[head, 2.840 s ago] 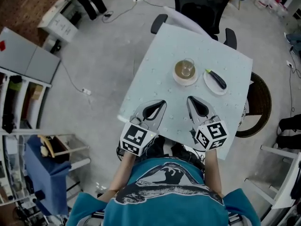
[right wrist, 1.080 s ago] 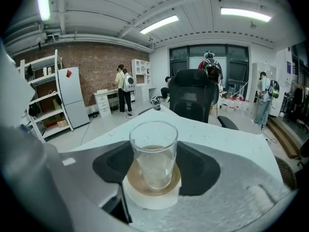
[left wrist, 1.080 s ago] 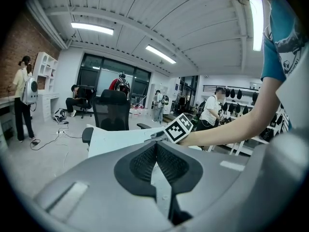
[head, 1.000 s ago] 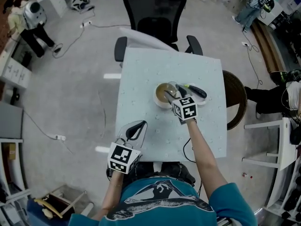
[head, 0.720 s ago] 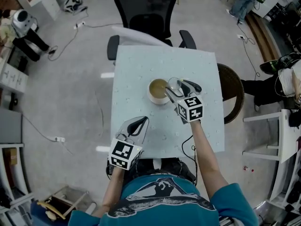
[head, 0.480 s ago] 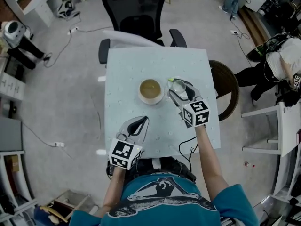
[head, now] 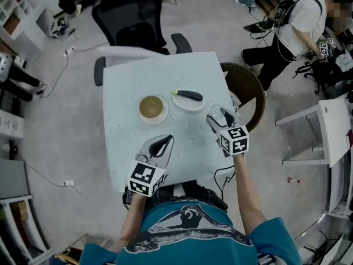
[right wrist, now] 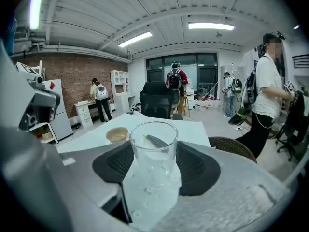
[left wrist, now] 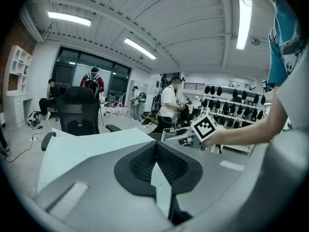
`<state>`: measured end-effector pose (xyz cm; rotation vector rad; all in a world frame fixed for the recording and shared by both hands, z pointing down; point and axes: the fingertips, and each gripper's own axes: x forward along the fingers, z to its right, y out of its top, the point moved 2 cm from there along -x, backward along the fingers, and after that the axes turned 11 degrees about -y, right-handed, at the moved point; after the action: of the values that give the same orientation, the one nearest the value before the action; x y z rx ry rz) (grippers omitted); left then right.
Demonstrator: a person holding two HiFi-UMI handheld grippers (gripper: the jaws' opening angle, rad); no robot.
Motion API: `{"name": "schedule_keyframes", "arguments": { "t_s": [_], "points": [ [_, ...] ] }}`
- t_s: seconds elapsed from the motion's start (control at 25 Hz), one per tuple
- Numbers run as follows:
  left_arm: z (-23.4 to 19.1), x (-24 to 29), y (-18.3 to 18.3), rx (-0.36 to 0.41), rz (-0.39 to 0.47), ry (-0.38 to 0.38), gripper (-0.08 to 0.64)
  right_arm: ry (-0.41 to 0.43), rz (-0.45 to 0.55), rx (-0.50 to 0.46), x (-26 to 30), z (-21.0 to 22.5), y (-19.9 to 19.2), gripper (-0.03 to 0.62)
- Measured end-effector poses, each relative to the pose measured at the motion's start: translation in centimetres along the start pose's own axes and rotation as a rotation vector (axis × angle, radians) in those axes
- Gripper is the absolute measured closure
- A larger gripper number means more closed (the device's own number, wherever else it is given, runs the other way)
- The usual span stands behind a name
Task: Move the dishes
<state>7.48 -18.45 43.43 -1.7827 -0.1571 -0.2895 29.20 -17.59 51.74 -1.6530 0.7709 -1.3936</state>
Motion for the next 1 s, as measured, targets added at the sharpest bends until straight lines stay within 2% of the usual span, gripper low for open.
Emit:
{"name": "schedule_keyframes", "arguments": {
  "t_s": [0.24,0.48,0.76,0.8,0.88,1.0],
  "points": [
    [1.0,1.5,0.1,0.017,-0.029,-0.016,0.548,-0.049,-0.083,0.039,-0.1,3.0,-5.7,0.319],
    [0.5,1.3,-0.1,0.013,-0.045,0.01,0.548,-0.063,-0.124,0.068,0.3,3.2,-9.1,0.319],
    [-0.1,0.7,-0.3,0.002,-0.043,0.04,0.548,-0.064,-0.099,0.1,0.4,2.9,-9.3,0.309],
    [-0.1,0.6,-0.3,0.001,-0.042,0.041,0.548,-0.066,-0.101,0.108,0.3,2.9,-9.2,0.302],
    [-0.1,0.5,-0.4,0.003,-0.039,0.044,0.548,-0.074,-0.086,0.119,-0.3,3.0,-8.5,0.248],
    [-0.2,0.1,-0.4,0.003,-0.035,0.051,0.548,-0.087,-0.026,0.121,-1.4,3.4,-6.1,0.236]
  ]
}}
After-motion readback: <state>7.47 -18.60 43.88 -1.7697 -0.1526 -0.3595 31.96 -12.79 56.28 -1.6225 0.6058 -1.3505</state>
